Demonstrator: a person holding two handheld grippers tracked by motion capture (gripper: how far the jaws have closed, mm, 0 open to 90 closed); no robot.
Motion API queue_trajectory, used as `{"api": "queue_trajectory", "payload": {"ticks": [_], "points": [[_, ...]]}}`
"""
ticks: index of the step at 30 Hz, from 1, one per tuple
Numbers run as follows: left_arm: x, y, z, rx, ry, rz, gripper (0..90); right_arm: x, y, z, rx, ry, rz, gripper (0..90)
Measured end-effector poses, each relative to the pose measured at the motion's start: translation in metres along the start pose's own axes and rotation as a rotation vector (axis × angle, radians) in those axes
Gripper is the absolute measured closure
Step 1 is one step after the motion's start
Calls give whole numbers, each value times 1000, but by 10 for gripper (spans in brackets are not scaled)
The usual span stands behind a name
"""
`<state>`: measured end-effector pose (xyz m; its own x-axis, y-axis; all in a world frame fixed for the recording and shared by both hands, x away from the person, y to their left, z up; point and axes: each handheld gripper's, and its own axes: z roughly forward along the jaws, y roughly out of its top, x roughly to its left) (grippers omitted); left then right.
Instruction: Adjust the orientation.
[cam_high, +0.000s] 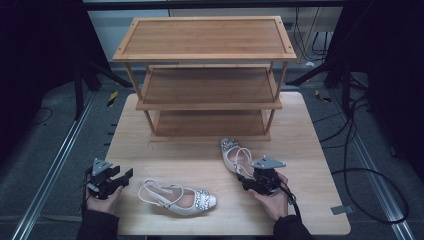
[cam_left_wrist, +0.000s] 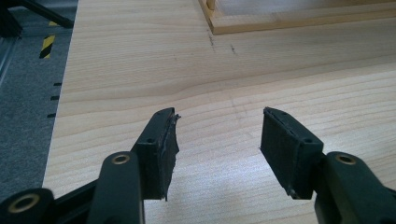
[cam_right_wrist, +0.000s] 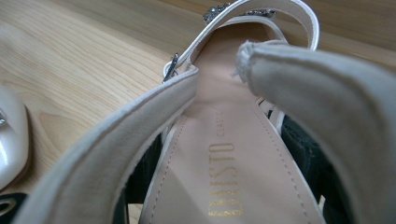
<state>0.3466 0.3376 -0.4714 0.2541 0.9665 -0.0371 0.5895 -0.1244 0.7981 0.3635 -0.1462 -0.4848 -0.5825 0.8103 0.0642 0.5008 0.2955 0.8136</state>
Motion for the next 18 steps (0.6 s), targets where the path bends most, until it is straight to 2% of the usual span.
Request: {"api": "queue_trajectory", "payload": {"ticks": [8, 18], "points": [[2, 0, -1, -10, 0, -4, 440, 1, 12, -5, -67, -8, 33, 389], [0, 1, 1, -14, -3, 6, 421, 9, 37, 10, -129, -32, 77, 388]]}}
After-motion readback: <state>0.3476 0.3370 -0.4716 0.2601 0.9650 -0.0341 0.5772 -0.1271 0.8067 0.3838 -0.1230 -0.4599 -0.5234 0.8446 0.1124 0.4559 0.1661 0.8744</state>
